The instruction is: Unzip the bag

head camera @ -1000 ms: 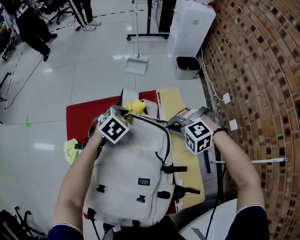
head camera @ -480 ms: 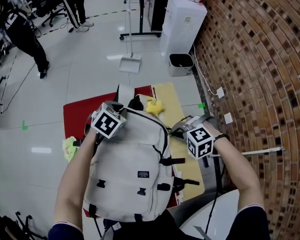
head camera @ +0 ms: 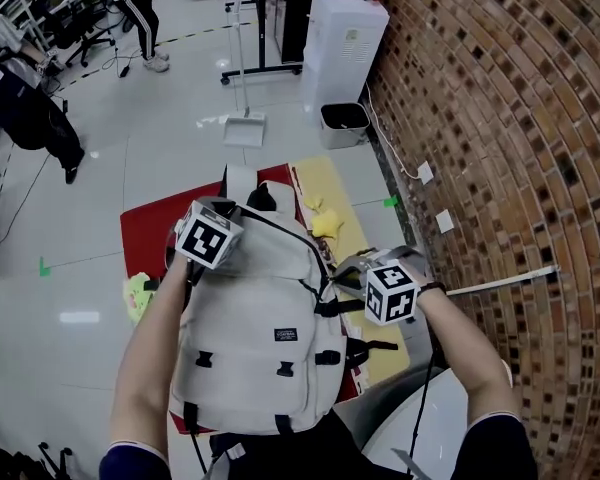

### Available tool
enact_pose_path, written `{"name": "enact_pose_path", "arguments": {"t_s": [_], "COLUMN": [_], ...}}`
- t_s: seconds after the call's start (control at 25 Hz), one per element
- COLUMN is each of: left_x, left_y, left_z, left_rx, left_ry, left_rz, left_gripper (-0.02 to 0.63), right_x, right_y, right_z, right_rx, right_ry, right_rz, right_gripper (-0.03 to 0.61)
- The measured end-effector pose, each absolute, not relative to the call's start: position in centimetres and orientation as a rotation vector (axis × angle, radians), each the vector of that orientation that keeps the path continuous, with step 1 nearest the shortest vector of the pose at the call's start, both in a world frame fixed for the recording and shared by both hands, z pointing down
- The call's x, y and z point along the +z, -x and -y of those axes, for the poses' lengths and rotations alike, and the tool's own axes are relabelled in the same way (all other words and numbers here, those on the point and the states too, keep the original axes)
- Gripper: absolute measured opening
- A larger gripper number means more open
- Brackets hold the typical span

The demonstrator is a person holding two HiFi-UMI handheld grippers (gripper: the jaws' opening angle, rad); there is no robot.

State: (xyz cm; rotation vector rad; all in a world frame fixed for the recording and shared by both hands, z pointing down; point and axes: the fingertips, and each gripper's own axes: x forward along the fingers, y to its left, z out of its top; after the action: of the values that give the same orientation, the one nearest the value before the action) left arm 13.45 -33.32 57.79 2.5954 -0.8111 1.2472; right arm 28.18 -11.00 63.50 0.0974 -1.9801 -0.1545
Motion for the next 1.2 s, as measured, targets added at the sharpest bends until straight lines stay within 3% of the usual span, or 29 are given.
{"name": "enact_pose_path", "arguments": {"t_s": [0.36, 0.72, 0.88, 0.96, 1.2], "left_x": [58.0, 55.4, 53.3, 51.9, 46.5], "left_y": [-13.5, -12.7, -11.4, -10.7, -9.1], "left_z": [32.9, 29.8, 28.1, 27.4, 24.4], "left_rx": [1.213, 1.079, 0.99, 0.913, 0.719], "left_ry": [-2.601, -2.618, -2.619, -2.627, -2.686], "left_rz": [0.88, 0.994, 1.05, 1.062, 1.032], "left_gripper": [0.026, 0.08, 0.096, 0.161, 0.158], "right_x": [65.9, 60.2, 54.6, 52.2, 45.9], "right_y": [-27.7, -28.5, -26.6, -25.2, -22.1], "right_z": [9.2, 12.4, 13.1, 12.8, 12.3], "right_rx": [-0.158, 0.1, 0.135, 0.131, 0.171], "right_ry": [-0.126, -0.656, -0.933, -1.037, -1.344], "right_rz": [1.881, 2.145, 2.311, 2.364, 2.452], "right_gripper": [0.015, 0.081, 0.058, 0.04, 0.011]}}
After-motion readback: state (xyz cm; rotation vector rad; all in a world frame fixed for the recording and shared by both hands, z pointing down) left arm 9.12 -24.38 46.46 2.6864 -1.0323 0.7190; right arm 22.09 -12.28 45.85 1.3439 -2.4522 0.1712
